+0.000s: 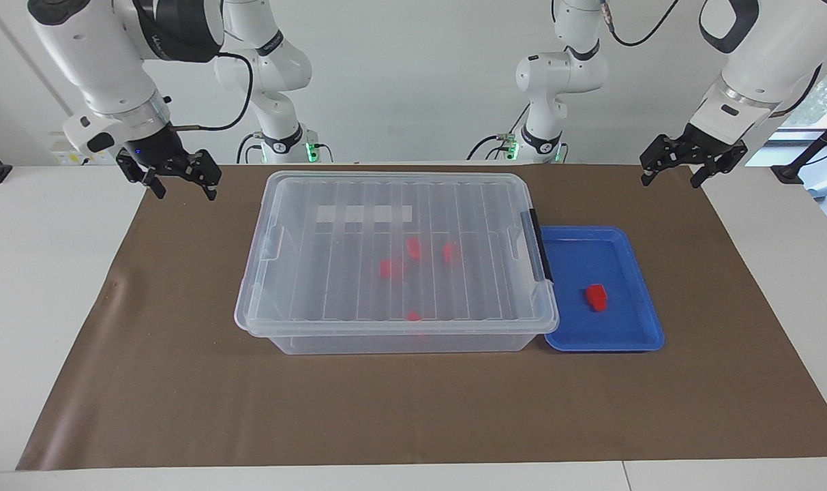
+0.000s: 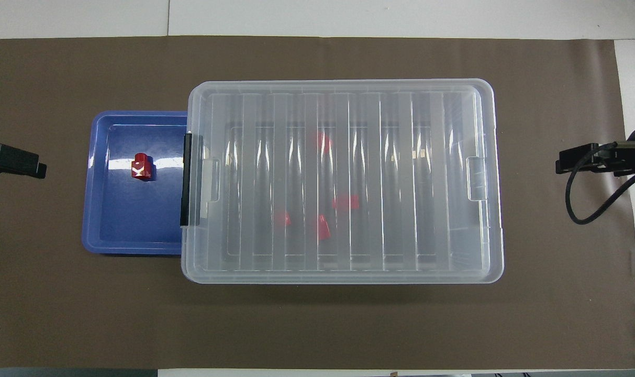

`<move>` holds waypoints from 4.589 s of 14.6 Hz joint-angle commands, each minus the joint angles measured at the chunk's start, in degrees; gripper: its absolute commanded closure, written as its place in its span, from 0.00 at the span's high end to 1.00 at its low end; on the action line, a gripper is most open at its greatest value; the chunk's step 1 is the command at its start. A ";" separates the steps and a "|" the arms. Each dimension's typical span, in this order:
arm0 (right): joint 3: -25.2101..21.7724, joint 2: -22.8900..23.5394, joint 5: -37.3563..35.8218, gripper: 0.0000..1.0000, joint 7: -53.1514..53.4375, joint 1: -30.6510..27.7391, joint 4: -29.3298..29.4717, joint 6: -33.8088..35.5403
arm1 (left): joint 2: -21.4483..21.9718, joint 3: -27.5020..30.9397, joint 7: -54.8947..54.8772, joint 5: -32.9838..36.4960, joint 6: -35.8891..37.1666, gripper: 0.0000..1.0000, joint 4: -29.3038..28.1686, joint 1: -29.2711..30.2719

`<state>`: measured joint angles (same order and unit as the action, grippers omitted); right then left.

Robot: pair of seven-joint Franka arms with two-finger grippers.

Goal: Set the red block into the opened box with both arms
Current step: 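Reach the right gripper to the edge of the clear lid, then slide the lid toward the right gripper while the left gripper reaches the block, then grasp the red block on the blue tray with the left gripper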

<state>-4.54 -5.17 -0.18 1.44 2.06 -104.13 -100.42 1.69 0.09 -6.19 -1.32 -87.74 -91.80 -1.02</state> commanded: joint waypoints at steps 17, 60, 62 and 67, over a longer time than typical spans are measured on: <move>1.29 6.14 4.31 1.00 0.94 2.95 -9.41 -16.11 | 1.65 0.00 -0.49 -0.17 0.29 1.00 -1.63 0.32; 1.29 6.75 -0.61 1.00 -26.22 -13.57 -9.42 -17.18 | -14.09 -0.44 7.86 -0.17 -57.54 0.96 -32.74 -3.55; 1.29 6.75 -0.61 1.00 -27.53 -14.62 -9.42 -17.79 | -14.09 -0.44 7.95 -0.17 -57.63 0.77 -32.83 -3.90; 1.20 6.84 -0.61 1.00 -28.16 -15.06 -9.42 -17.80 | -14.00 -0.44 7.77 -0.17 -57.54 0.00 -32.39 -3.64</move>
<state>-3.71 2.07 0.02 -25.27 -11.98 -112.74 -117.14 -12.68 -0.54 1.20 -1.32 -143.98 -123.59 -4.82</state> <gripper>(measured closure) 0.000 0.626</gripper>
